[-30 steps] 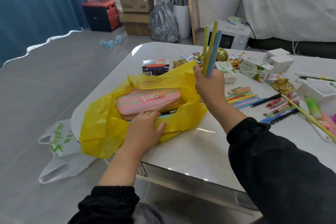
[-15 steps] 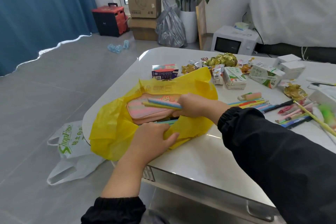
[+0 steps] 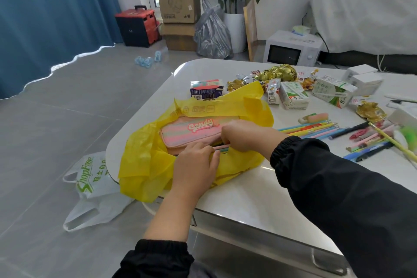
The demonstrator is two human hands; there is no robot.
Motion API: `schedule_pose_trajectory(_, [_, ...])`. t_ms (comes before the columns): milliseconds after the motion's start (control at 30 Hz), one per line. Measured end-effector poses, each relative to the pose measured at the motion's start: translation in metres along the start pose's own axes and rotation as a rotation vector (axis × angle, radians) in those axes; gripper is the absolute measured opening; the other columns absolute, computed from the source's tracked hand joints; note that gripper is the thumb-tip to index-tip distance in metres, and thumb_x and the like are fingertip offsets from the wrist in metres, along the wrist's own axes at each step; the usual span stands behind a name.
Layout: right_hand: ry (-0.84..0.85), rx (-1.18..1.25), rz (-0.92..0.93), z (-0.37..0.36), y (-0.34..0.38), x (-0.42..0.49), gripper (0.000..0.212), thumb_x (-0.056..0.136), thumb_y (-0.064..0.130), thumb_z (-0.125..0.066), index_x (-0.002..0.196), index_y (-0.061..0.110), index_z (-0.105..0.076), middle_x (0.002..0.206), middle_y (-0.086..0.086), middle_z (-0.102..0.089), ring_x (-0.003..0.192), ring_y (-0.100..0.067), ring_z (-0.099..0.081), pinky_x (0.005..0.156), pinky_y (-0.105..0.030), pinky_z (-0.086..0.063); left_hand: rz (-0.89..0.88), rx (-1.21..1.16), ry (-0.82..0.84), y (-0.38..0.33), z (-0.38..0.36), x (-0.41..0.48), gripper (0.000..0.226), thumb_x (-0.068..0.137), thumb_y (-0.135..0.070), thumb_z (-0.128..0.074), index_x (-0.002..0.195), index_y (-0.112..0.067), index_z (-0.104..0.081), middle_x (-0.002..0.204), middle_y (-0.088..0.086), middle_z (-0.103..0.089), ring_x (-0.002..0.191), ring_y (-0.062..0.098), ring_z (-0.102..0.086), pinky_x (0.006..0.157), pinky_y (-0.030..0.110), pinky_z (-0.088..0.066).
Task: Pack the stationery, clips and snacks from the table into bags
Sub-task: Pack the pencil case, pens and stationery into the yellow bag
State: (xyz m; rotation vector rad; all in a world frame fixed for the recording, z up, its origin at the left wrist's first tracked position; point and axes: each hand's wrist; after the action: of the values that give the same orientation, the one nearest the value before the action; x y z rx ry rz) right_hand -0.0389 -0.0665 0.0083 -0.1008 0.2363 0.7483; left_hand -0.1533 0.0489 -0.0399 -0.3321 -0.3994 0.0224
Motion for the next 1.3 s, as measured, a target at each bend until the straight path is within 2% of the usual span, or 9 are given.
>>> schedule_pose_trajectory(133, [-0.101,0.123,0.025,-0.007,-0.003,0.001,0.010,0.087,0.013,-0.060,0.094,0.012,-0.068,0.092,-0.006,-0.064,0.083,-0.025,-0.058,0.067,-0.030,-0.047,0.039,0.121,-0.024,0.002,-0.006,0.002,0.032,0.080,-0.032,-0.049,0.091,-0.014,-0.073,0.098,0.005,-0.068,0.092,0.028,-0.057,0.073,0.039,-0.049])
schedule_pose_trajectory(267, [-0.097,0.170,0.044,-0.010,-0.008,-0.006,0.024,0.088,0.008,-0.056,0.108,0.015,-0.068,0.104,-0.006,-0.064,0.084,-0.022,-0.053,0.070,-0.027,-0.043,0.067,0.173,0.046,-0.001,-0.010,0.003,0.047,0.082,-0.038,-0.050,0.124,-0.017,-0.059,0.125,0.007,-0.058,0.117,0.029,-0.048,0.098,0.043,-0.041])
schedule_pose_trajectory(400, [-0.210,0.235,0.035,-0.007,-0.013,-0.016,0.023,0.090,0.024,-0.056,0.108,0.016,-0.068,0.107,-0.005,-0.063,0.096,-0.025,-0.058,0.079,-0.035,-0.050,0.086,0.201,0.112,-0.011,-0.015,0.007,0.053,0.088,-0.038,-0.043,0.139,-0.022,-0.045,0.145,0.008,-0.042,0.138,0.030,-0.028,0.111,0.046,-0.026])
schedule_pose_trajectory(667, [-0.513,0.263,0.044,-0.015,-0.039,-0.040,0.024,0.091,0.016,-0.055,0.111,0.008,-0.066,0.117,-0.009,-0.060,0.112,-0.028,-0.048,0.092,-0.041,-0.045,0.120,0.161,0.182,-0.032,-0.032,0.013,0.082,0.076,-0.061,-0.006,0.149,-0.028,-0.026,0.157,0.006,-0.020,0.146,0.028,-0.009,0.116,0.049,-0.009])
schedule_pose_trajectory(867, [-0.698,0.444,-0.115,-0.016,-0.071,-0.063,0.041,0.091,0.009,-0.055,0.132,0.009,-0.052,0.132,-0.010,-0.053,0.127,-0.023,-0.043,0.103,-0.030,-0.033,0.108,0.196,0.231,-0.027,-0.039,0.011,0.065,0.092,-0.056,-0.026,0.151,-0.029,-0.018,0.160,0.001,-0.006,0.147,0.024,0.002,0.117,0.051,-0.004])
schedule_pose_trajectory(933, [-0.730,0.448,-0.173,-0.019,-0.085,-0.069,0.041,0.090,0.006,-0.054,0.131,0.008,-0.053,0.131,-0.010,-0.055,0.125,-0.023,-0.044,0.103,-0.030,-0.034,0.108,0.168,0.217,-0.025,-0.040,0.010,0.070,0.087,-0.059,-0.019,0.150,-0.029,-0.020,0.160,0.000,-0.008,0.147,0.022,0.001,0.117,0.051,-0.004])
schedule_pose_trajectory(1100, [-0.489,0.319,-0.305,-0.035,-0.119,-0.076,0.038,0.090,0.010,-0.054,0.128,0.009,-0.053,0.129,-0.011,-0.054,0.123,-0.025,-0.045,0.101,-0.039,-0.040,0.125,0.035,0.131,-0.024,-0.042,0.010,0.086,0.075,-0.067,-0.003,0.148,-0.028,-0.030,0.158,0.000,-0.019,0.147,0.022,-0.006,0.116,0.050,-0.004])
schedule_pose_trajectory(1233, [-0.285,-0.008,-0.279,-0.046,-0.122,-0.084,0.024,0.087,0.004,-0.050,0.109,0.010,-0.058,0.109,-0.010,-0.059,0.101,-0.027,-0.053,0.072,-0.034,-0.044,0.144,-0.018,0.128,-0.026,-0.042,0.011,0.089,0.075,-0.073,-0.001,0.148,-0.030,-0.030,0.158,0.000,-0.019,0.147,0.021,-0.005,0.116,0.050,-0.004])
schedule_pose_trajectory(1300, [-0.212,-0.192,-0.258,-0.052,-0.124,-0.086,0.020,0.087,0.004,-0.049,0.104,0.010,-0.057,0.106,-0.010,-0.058,0.105,-0.028,-0.052,0.072,-0.036,-0.047,0.140,-0.005,0.133,-0.027,-0.042,0.011,0.093,0.073,-0.078,0.000,0.148,-0.030,-0.029,0.158,0.000,-0.018,0.147,0.022,-0.004,0.116,0.051,-0.005])
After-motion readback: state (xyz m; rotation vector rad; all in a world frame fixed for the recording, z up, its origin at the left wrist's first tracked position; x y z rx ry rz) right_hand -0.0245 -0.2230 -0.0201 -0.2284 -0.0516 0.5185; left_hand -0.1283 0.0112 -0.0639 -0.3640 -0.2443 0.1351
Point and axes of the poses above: each hand's wrist, its own x-axis towards the middle knuckle, its own z-axis out of the back of the hand, y = z × x
